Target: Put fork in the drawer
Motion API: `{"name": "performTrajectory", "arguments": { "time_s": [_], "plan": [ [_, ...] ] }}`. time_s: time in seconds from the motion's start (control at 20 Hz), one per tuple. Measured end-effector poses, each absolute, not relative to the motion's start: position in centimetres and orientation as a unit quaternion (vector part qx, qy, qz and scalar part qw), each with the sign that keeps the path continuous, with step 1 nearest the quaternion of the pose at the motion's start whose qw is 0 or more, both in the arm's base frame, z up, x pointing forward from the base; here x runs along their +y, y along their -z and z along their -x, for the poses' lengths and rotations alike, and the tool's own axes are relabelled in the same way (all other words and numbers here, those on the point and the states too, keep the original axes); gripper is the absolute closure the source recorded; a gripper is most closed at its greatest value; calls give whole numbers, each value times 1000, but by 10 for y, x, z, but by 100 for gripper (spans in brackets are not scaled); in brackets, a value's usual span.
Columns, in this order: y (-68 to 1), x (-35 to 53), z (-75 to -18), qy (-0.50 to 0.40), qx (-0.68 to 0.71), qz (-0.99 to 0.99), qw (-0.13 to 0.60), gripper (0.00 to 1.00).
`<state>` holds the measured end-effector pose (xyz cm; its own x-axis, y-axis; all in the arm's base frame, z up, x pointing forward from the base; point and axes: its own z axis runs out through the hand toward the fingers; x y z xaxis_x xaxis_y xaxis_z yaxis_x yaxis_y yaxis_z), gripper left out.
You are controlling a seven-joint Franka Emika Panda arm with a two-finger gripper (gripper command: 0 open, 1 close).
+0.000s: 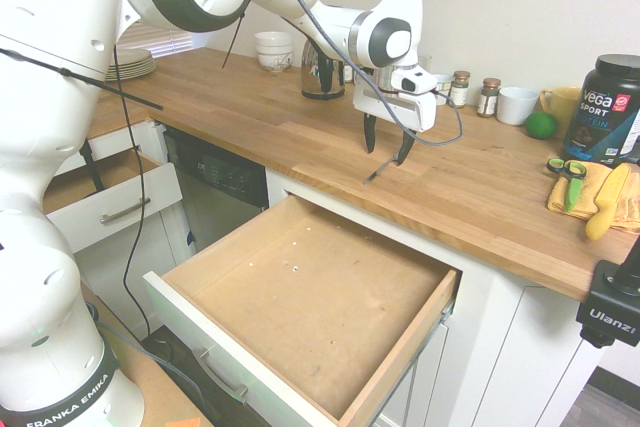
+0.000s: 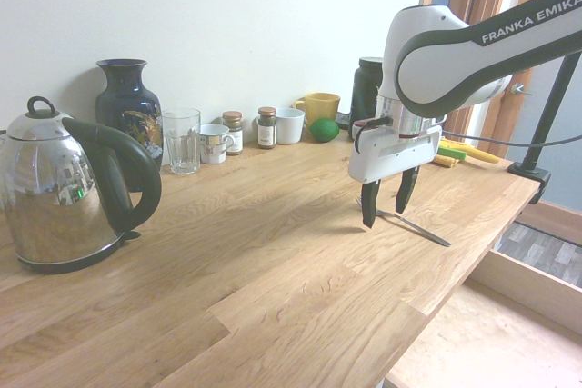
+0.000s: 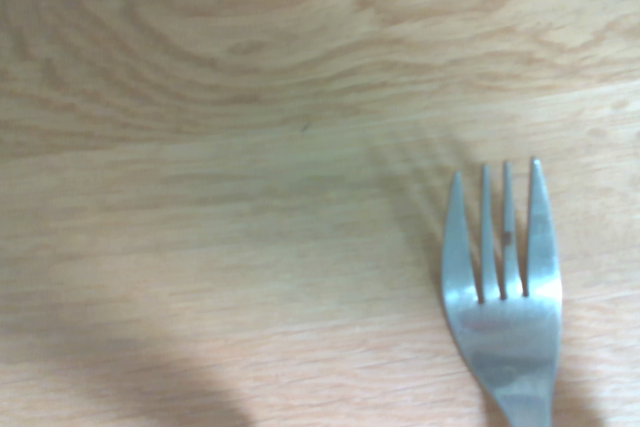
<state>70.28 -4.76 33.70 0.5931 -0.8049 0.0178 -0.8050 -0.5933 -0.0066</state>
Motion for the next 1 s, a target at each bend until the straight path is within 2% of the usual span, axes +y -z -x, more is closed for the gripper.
{"name": "performTrajectory", "arguments": {
  "time_s": [1.0],
  "plan": [
    [-332,-40,-701,-5,-468,-884,4,100]
  ]
}}
